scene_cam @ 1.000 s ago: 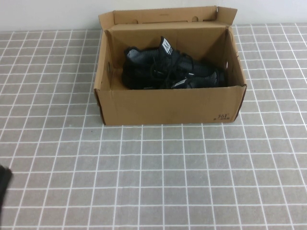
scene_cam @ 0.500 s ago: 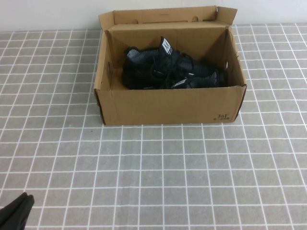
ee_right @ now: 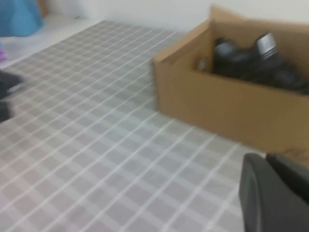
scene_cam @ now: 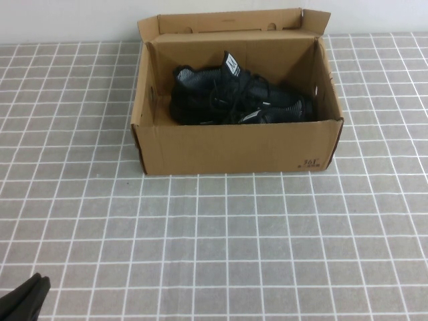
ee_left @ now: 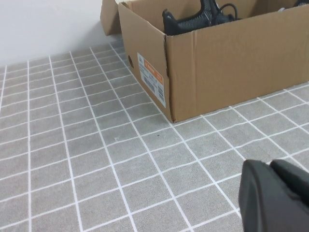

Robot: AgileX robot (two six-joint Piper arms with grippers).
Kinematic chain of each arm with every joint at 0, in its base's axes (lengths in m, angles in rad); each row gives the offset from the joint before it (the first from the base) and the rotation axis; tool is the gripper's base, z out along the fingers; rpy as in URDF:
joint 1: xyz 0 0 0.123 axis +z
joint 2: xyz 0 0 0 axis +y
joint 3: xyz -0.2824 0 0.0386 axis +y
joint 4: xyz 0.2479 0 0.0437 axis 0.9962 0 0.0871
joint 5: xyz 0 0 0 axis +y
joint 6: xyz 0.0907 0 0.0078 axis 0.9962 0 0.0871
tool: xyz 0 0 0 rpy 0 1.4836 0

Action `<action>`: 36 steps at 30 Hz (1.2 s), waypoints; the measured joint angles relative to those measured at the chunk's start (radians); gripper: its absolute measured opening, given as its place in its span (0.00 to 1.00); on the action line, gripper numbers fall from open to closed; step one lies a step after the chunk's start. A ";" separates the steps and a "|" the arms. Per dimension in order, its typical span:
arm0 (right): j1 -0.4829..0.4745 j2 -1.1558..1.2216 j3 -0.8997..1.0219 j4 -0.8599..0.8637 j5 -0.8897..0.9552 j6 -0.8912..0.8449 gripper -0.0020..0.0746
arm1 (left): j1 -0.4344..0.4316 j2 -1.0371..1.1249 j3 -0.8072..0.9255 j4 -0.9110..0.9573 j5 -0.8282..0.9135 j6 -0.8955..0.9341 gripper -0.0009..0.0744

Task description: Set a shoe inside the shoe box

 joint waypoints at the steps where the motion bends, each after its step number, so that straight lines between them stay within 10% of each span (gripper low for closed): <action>1: -0.021 -0.003 0.000 -0.024 -0.004 0.000 0.00 | 0.000 0.000 0.000 0.000 0.000 0.000 0.01; 14: -0.705 -0.092 0.324 -0.078 -0.554 0.067 0.01 | 0.000 0.000 0.000 0.000 0.004 0.000 0.01; 36: -0.749 -0.260 0.478 -0.084 -0.598 0.153 0.00 | 0.000 0.000 0.000 0.000 0.012 -0.002 0.01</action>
